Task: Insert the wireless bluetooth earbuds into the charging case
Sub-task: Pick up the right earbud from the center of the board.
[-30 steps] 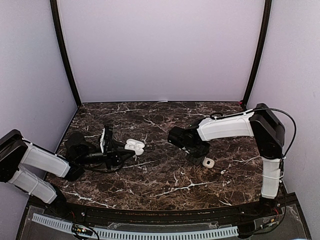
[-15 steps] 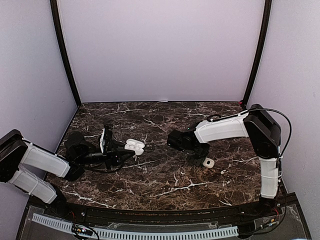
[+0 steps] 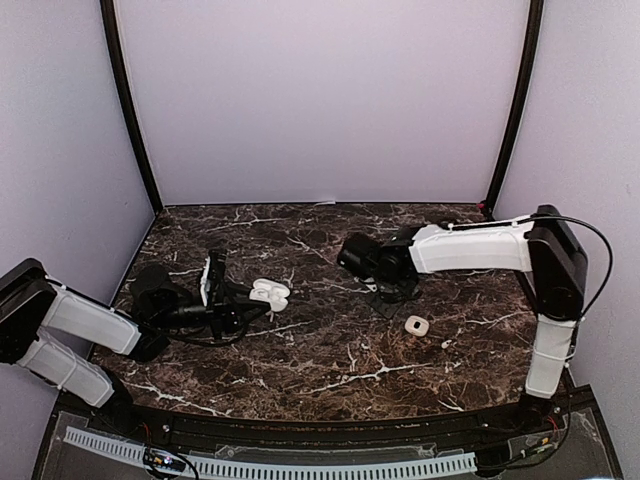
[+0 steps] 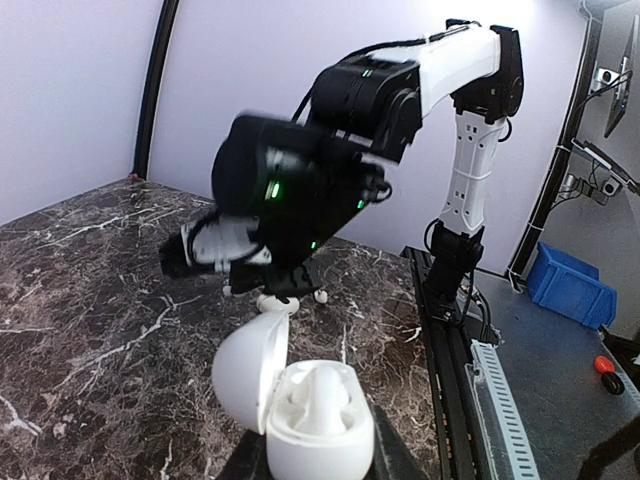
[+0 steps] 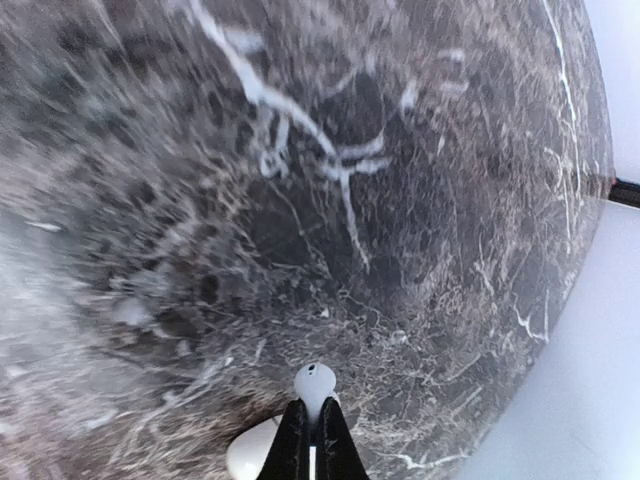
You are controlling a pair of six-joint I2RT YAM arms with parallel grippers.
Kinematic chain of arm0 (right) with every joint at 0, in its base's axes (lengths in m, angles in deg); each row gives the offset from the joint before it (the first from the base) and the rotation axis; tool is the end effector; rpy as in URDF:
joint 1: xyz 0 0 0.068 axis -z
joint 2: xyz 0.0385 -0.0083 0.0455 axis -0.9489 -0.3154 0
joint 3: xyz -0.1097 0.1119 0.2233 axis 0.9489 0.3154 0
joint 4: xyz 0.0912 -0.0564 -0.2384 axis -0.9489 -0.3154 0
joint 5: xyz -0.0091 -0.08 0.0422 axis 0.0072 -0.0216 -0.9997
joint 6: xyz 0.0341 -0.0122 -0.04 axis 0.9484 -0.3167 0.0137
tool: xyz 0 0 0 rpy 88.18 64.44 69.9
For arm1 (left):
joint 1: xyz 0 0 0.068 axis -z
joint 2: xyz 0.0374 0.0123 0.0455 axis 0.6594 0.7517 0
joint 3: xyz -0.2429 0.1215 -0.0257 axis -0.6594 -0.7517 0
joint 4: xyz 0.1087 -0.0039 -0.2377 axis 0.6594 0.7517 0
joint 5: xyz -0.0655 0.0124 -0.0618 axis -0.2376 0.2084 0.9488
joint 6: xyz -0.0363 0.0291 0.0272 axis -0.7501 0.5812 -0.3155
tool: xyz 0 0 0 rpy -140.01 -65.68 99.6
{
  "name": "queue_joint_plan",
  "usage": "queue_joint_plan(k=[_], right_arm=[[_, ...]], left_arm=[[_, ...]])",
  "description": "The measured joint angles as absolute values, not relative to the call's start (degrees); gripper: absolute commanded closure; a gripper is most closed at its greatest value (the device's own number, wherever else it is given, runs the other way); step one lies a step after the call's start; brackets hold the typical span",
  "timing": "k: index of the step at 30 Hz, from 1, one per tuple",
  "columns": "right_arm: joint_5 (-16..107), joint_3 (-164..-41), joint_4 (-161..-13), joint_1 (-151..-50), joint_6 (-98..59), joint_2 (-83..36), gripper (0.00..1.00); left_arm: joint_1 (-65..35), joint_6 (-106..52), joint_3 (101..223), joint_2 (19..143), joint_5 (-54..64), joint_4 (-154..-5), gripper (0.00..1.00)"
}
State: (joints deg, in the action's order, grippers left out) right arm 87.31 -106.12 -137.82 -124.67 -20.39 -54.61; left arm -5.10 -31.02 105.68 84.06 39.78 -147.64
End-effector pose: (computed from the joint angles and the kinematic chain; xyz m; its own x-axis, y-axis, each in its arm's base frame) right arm 0.2368 0.2816 0.1706 -0.6635 -0.7336 -0.1470 -0.5635 0.6193 -0.5467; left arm 0.1732 -0.1567 0.1956 -0.1644 -0.1281 -0.9780 0.9696 0.1613 -0.1841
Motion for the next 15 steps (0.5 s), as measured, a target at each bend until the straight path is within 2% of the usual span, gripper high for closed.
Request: queue_joint_plan(k=[3,8,15], right_arm=[[77.6,-106.1,-133.2,-123.5,-20.3,-46.2,1.00],[53.2,-105.5,-122.5,-115.6,-18.3,-31.9,1.00],[16.4,-97.2,-102.4,-107.7,-6.4,-25.9,1.00]], left_arm=[[-5.1,-31.0,105.7,84.4,40.1,-147.6,0.86],[-5.1,-29.8,105.7,84.4,40.5,-148.7,0.86],[-5.1,-24.4,107.7,84.3,40.2,-148.7,0.86]])
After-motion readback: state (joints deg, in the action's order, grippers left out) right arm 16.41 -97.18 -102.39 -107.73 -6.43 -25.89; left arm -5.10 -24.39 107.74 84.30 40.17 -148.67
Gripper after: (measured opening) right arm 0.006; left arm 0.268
